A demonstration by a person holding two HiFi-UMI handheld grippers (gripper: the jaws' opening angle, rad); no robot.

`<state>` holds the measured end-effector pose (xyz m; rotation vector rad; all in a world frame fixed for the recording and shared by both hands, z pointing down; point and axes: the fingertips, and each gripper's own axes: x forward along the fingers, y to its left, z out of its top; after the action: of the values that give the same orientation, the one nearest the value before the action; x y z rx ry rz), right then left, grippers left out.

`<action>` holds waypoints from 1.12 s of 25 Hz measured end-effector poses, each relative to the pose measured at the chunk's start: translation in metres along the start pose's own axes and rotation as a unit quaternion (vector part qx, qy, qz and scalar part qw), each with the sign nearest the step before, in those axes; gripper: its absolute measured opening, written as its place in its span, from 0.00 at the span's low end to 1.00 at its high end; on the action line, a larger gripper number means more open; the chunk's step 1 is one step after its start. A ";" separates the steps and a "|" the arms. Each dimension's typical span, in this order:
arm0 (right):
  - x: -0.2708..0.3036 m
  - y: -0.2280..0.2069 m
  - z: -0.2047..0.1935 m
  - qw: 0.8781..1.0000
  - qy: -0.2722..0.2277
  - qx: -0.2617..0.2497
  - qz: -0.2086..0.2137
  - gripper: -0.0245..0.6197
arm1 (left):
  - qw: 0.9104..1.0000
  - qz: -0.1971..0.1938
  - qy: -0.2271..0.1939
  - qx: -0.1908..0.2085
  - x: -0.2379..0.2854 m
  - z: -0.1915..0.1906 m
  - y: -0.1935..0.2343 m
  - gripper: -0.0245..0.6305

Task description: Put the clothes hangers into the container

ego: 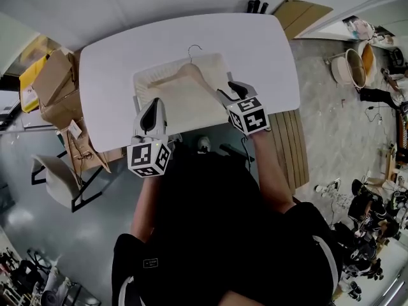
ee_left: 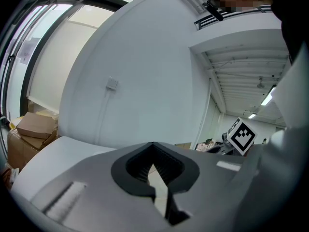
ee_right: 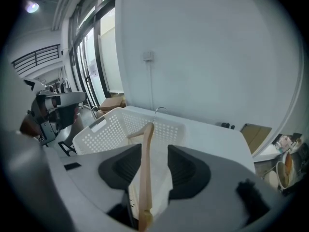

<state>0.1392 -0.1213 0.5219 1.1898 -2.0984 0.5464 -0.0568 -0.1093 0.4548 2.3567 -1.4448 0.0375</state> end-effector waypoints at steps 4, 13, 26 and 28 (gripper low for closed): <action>-0.012 -0.002 0.001 0.999 -0.025 0.021 -0.013 0.32 | 1.000 -0.004 0.000 0.006 0.000 0.000 -0.010 0.04; -0.041 -0.005 0.014 0.988 -0.122 0.094 -0.027 0.20 | 1.000 -0.007 -0.007 0.016 0.001 0.001 -0.022 0.04; -0.060 0.009 0.014 0.983 -0.157 0.093 -0.020 0.08 | 1.000 -0.005 -0.013 0.023 -0.002 0.001 -0.032 0.04; -0.062 0.010 0.015 0.982 -0.162 0.092 -0.020 0.07 | 1.000 -0.005 -0.013 0.022 -0.002 0.001 -0.033 0.04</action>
<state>0.1488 -0.0895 0.4668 1.5097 -2.3272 0.5675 -0.0297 -0.0946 0.4437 2.4078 -1.4590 0.0371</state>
